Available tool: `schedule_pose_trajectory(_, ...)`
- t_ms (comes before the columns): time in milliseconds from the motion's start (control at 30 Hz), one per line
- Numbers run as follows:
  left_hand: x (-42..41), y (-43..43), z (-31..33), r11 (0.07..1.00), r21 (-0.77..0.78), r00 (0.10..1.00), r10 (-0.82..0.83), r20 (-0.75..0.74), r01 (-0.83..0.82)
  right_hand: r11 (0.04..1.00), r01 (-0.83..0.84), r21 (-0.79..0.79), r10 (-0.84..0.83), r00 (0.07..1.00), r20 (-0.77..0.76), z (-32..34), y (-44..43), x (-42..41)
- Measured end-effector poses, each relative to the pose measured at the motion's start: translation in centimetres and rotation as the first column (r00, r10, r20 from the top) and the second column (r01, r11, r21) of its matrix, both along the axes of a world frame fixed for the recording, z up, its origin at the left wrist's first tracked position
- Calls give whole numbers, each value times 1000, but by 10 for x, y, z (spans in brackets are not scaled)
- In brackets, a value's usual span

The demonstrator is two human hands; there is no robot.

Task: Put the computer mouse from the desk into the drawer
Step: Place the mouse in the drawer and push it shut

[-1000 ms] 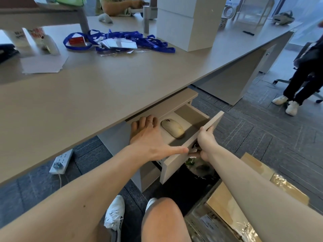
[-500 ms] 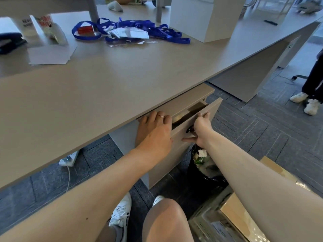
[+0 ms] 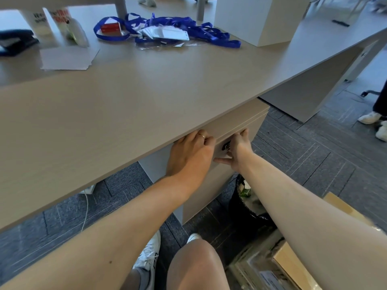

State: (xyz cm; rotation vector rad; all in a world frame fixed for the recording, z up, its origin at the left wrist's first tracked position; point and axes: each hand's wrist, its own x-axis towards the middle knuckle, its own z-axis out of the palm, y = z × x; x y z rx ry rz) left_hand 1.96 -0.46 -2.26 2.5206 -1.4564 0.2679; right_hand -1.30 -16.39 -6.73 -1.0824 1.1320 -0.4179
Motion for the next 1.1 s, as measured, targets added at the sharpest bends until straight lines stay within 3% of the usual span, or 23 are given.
schedule_pose_trajectory(500,-2,1,3,999,8,997,-40,71,40,999,-38,-10,38,999,24,13,5,-13)
schedule_pose_trajectory(733,-1,4,2,992,111,998,-63,27,59,938,-277,-210,235,950,-205,45,10,-51)
schedule_pose_trajectory(833,-2,16,14,977,165,987,-118,-109,135,752,-476,-456,271,854,-445,63,7,-78)
schedule_pose_trajectory(900,-6,28,32,971,130,964,-171,-202,199,608,-567,-556,281,809,-517,80,7,-95)
schedule_pose_trajectory(1033,-16,52,76,980,-33,955,-199,-218,196,356,-578,-734,228,816,-531,131,29,-124)
schedule_pose_trajectory(1100,-15,63,97,979,-108,959,-192,-208,173,245,-481,-842,192,875,-444,172,48,-141)
